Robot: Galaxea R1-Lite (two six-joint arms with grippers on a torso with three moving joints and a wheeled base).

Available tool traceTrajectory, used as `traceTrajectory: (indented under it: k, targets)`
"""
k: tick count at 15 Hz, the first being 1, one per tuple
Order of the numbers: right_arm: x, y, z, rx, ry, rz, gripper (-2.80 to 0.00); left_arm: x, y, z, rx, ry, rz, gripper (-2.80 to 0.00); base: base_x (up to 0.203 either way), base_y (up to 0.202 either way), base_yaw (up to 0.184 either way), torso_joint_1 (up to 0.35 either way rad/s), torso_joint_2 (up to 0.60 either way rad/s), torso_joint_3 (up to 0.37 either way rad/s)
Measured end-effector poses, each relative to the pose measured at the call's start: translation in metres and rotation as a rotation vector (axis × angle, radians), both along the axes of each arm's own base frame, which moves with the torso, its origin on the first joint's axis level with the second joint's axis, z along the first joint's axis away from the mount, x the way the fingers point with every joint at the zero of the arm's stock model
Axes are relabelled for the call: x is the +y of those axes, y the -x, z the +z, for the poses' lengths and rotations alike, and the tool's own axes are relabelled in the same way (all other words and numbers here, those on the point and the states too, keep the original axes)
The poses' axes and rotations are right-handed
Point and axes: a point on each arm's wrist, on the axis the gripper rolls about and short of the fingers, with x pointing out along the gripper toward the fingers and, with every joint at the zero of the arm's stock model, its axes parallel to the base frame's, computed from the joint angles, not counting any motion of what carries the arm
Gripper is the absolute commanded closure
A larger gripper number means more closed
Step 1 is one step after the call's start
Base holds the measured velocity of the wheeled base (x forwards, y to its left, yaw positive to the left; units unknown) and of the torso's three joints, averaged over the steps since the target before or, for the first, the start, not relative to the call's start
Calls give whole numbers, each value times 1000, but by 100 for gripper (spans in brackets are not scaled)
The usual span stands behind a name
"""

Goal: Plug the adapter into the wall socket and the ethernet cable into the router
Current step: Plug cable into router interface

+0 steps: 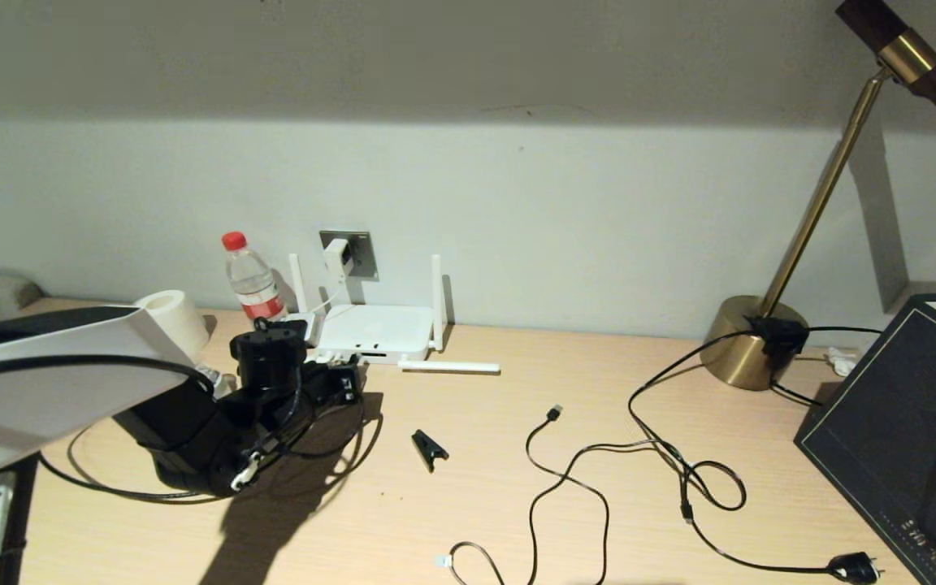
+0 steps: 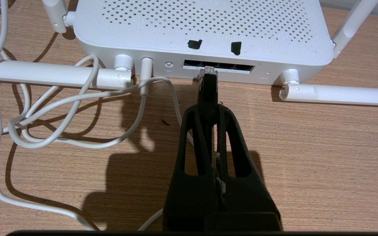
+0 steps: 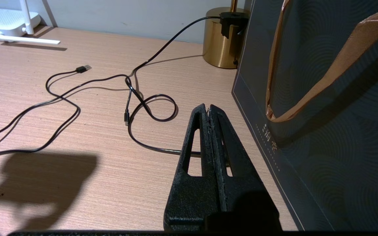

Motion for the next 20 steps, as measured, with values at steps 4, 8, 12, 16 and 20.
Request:
traceTrajectory:
  k: [4, 8, 12, 16, 20]
  targets:
    - [0, 0, 0, 0, -1, 0, 0, 0, -2, -4, 5, 0, 0, 0, 0, 0, 0, 0, 0, 0]
    - [0, 0, 0, 0, -1, 0, 0, 0, -5, -4, -2, 1, 3, 0, 0, 0, 0, 0, 0, 0]
    - [0, 0, 0, 0, 0, 0, 0, 0, -6, -4, -4, 1, 4, 0, 0, 0, 0, 0, 0, 0]
    - [0, 0, 0, 0, 0, 0, 0, 1, -7, -3, -7, 1, 6, 0, 0, 0, 0, 0, 0, 0]
    - [0, 0, 0, 0, 0, 0, 0, 1, -8, -2, -11, 3, 7, 0, 0, 0, 0, 0, 0, 0]
